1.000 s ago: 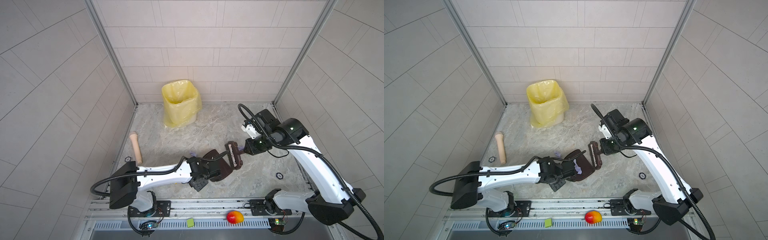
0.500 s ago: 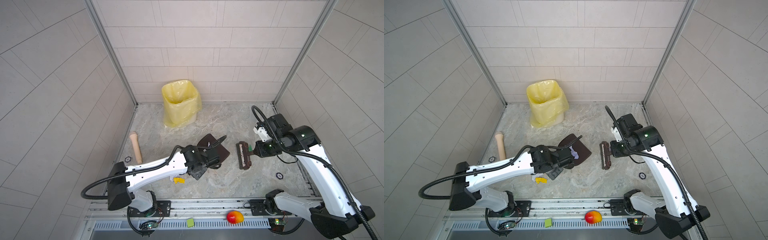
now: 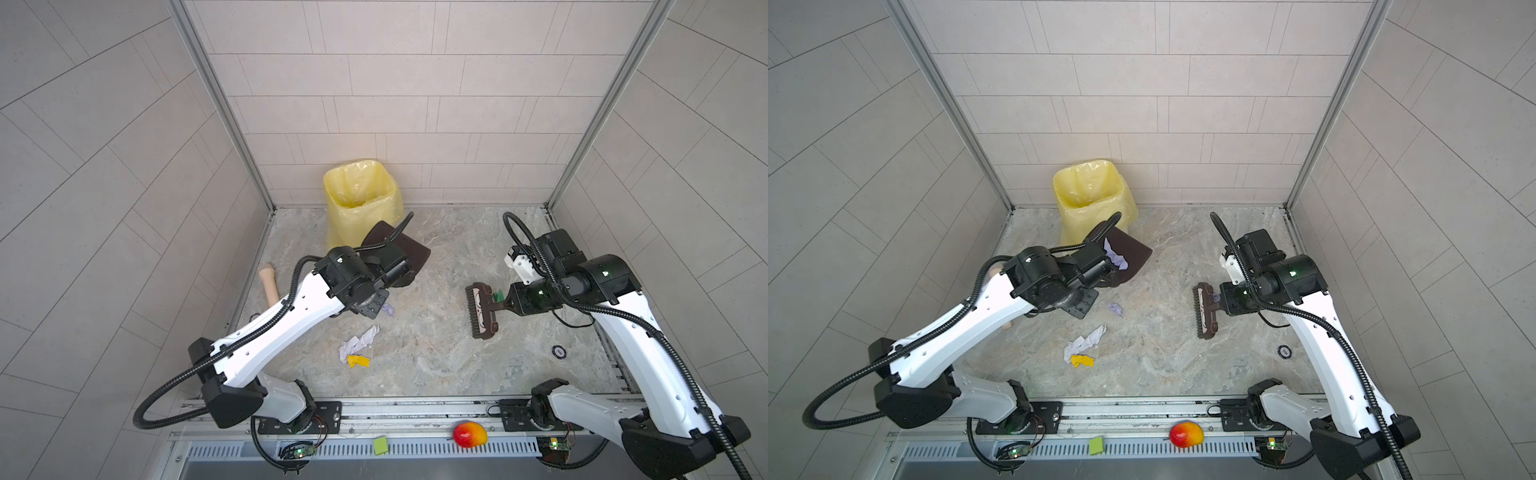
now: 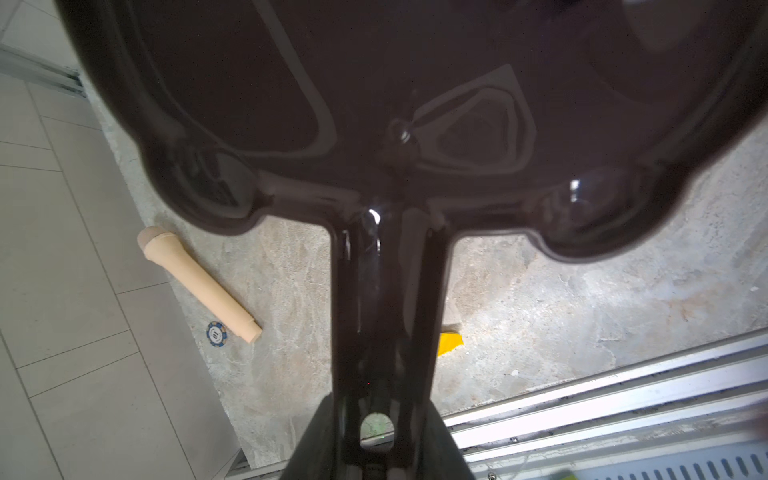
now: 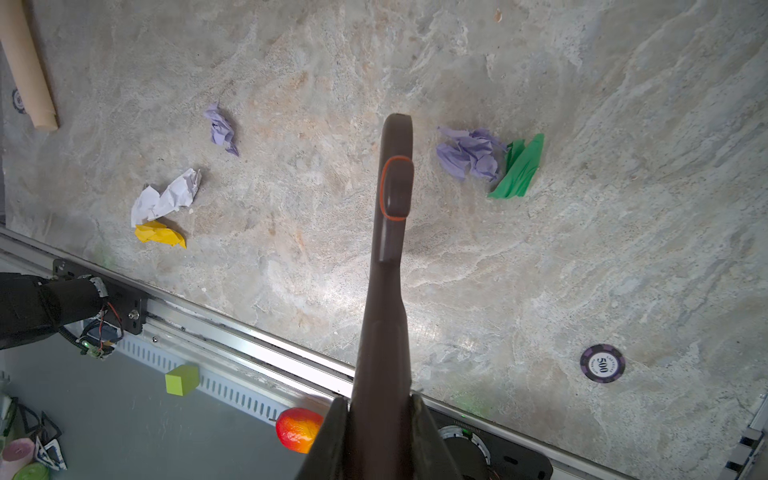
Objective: Sweep away the paper scraps from the table
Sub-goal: 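Lift the dustpan to the yellow bin with the left gripper while right brush withdraws, then tip the dustpan over the yellow bin with the left gripper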
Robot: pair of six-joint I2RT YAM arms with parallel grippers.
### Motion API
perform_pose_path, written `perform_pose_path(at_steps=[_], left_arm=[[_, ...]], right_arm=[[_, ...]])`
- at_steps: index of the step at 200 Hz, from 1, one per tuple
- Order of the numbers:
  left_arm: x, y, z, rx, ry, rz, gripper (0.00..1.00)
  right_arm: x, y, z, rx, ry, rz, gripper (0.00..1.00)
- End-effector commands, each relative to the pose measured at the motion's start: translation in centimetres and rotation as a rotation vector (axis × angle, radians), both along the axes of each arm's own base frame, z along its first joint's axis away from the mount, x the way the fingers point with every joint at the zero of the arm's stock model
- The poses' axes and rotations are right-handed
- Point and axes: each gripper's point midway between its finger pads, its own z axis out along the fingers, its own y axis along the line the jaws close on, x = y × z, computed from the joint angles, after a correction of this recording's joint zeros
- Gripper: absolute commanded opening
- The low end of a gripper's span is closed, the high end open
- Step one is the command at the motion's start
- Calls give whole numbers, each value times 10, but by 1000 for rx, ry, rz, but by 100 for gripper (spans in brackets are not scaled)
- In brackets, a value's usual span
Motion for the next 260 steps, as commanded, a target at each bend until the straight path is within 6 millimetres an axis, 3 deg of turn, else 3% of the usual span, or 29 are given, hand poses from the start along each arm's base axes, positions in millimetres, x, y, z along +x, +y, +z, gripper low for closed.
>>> perform_pose_path(at_steps=[1, 107, 199, 260], left_arm=[[5, 30, 24, 3, -51, 51, 0], [52, 129, 57, 8, -109, 344, 0], [122, 160, 76, -41, -166, 452, 0], [169, 163, 66, 65, -149, 435, 0]], right_arm=[[0, 3, 7, 24, -39, 26, 0], [0, 6, 2, 64, -31, 45, 0], [-2, 14, -3, 107, 8, 56, 0], [-7, 13, -3, 101, 43, 60, 0]])
